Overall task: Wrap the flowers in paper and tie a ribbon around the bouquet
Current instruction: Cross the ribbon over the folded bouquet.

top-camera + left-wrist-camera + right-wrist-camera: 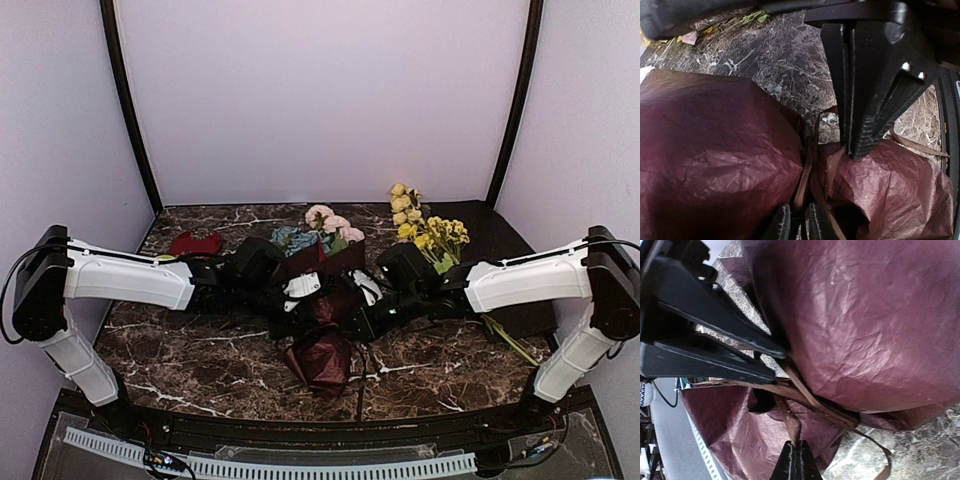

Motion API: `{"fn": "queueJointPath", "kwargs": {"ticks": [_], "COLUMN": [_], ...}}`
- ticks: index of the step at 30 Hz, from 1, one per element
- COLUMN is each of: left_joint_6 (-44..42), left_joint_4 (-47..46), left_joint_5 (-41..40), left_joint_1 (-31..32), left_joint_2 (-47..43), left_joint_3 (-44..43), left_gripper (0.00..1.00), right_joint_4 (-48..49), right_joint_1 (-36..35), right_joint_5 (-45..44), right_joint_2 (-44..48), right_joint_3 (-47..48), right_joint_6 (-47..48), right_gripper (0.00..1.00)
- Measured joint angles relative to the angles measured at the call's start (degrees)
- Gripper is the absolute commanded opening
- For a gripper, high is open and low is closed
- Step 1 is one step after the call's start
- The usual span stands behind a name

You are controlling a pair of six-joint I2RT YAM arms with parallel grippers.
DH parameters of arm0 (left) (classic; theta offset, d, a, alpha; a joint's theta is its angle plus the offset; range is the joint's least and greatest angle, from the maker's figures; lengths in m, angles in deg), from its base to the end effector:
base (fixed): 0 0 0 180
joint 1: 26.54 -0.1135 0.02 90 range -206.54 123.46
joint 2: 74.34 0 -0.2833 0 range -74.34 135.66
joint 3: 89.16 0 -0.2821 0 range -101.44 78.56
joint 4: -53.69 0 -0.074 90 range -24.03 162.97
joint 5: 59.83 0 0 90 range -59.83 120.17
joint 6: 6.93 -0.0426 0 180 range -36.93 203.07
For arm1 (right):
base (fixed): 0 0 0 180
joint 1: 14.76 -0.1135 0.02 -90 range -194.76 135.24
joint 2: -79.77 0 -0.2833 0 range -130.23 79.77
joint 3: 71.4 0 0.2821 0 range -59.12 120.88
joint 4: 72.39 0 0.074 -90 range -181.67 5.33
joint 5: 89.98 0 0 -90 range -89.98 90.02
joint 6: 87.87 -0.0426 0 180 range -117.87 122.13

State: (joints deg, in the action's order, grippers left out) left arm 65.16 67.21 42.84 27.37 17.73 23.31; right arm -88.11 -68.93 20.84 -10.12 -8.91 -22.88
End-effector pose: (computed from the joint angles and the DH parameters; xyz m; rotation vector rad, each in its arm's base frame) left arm 0.2150 -0.3108 0.2082 1.4360 1.7729 -0.5834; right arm 0.1944 0.2951 0.1892 -0.8313 2.3960 1.0564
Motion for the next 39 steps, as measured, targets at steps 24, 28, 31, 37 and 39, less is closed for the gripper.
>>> {"fn": "queueJointPath", "kwargs": {"ticks": [24,28,31,37,39], "left_joint_6": [-1.68,-1.18,-0.87,-0.52,-0.26], "left_joint_4": [-3.56,-4.42,-5.09,-6.38,-7.13], "left_joint_5": [-1.62,-1.64,-1.57,-1.03,-0.63], "left_joint_1": [0.00,0.00,0.00,0.00,0.00], "left_joint_2": [-1.79,-1.79,-1.79,-1.79,-1.97], "left_joint_3": [3.43,3.43,3.45,3.69,3.93], "left_gripper": [0.10,0.03,0.00,0.00,0.00], "right_joint_4": [2.14,2.23,2.47,2.64,2.64], "right_joint_1": [-0.37,-0.59,-0.59,-0.59,-0.61], "right_joint_5": [1.44,1.49,1.51,1.53,1.53], "right_joint_2": [-2.47,-2.47,-2.47,-2.47,-2.47], "right_joint_3": [0.13,0.15,0.15,0.15,0.15], "right_joint_6": [-0.87,-1.03,-1.27,-1.51,-1.51], "right_gripper": [0.00,0.00,0.00,0.00,0.00]}}
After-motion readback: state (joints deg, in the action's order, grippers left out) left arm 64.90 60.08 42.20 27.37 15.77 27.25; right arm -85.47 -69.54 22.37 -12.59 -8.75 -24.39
